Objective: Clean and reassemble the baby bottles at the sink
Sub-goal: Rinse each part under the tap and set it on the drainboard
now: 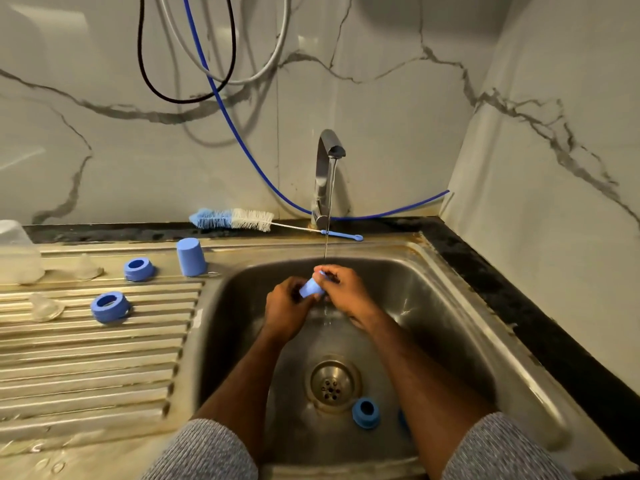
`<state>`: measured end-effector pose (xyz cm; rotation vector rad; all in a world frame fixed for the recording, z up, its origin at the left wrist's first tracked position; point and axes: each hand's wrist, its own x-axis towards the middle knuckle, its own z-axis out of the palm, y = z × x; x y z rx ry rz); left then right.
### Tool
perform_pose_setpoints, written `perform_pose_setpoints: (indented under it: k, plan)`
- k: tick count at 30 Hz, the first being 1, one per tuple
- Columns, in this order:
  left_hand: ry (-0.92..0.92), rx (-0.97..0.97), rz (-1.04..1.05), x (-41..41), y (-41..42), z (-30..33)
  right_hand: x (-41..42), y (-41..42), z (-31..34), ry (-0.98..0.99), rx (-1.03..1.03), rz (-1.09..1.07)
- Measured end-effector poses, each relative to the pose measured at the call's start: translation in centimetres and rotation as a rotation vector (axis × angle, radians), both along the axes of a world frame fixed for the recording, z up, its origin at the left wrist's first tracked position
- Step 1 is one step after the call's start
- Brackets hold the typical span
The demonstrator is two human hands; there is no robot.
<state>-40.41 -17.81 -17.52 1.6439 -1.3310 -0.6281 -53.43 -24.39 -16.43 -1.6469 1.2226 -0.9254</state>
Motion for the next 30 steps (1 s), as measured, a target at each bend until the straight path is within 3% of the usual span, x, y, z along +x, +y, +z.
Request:
perform_pose_setpoints:
  k: [3, 7, 9, 11, 13, 16, 19, 21, 24, 28, 30]
  plan:
    - [0.277, 0.062, -0.038, -0.8, 0.3, 0.5, 0.8, 0.2, 0.4, -0.113, 0.074, 0.054]
    - [0.865, 0.186, -0.017, -2.1, 0.4, 2.2, 0.8, 0.6, 1.0, -0.303, 0.090, 0.144]
    - [1.049, 0.244, -0.038, -2.0, 0.3, 2.5, 0.5, 0.8, 1.3, -0.330, 0.102, 0.150]
    - [1.023, 0.202, -0.116, -2.1, 0.3, 2.4, 0.5, 0.8, 1.3, -0.355, 0.133, 0.107]
    - [0.813, 0.099, -0.152, -2.5, 0.2, 1.9, 0.7, 0.8, 1.4, -0.377, 0.189, 0.036]
    - [0.449, -0.096, -0.036, -2.1, -0.1, 1.6, 1.6, 1.3, 1.6, -0.482, 0.303, -0.015]
    - [0.233, -0.170, 0.080, -1.6, -0.3, 1.3, 2.4, 1.7, 1.7, -0.559, 0.387, -0.013]
    - [0.326, -0.110, 0.047, -1.8, -0.2, 1.4, 2.1, 1.6, 1.8, -0.509, 0.353, 0.008]
    - [0.665, 0.030, -0.088, -2.6, -0.3, 1.9, 0.6, 1.3, 2.1, -0.475, 0.301, 0.079]
    - [1.071, 0.201, -0.068, -2.7, -1.0, 2.5, -0.8, 1.2, 2.0, -0.499, 0.297, 0.211]
    - [1.187, 0.249, -0.074, -2.6, -1.4, 2.4, -0.5, 1.3, 1.8, -0.444, 0.255, 0.192]
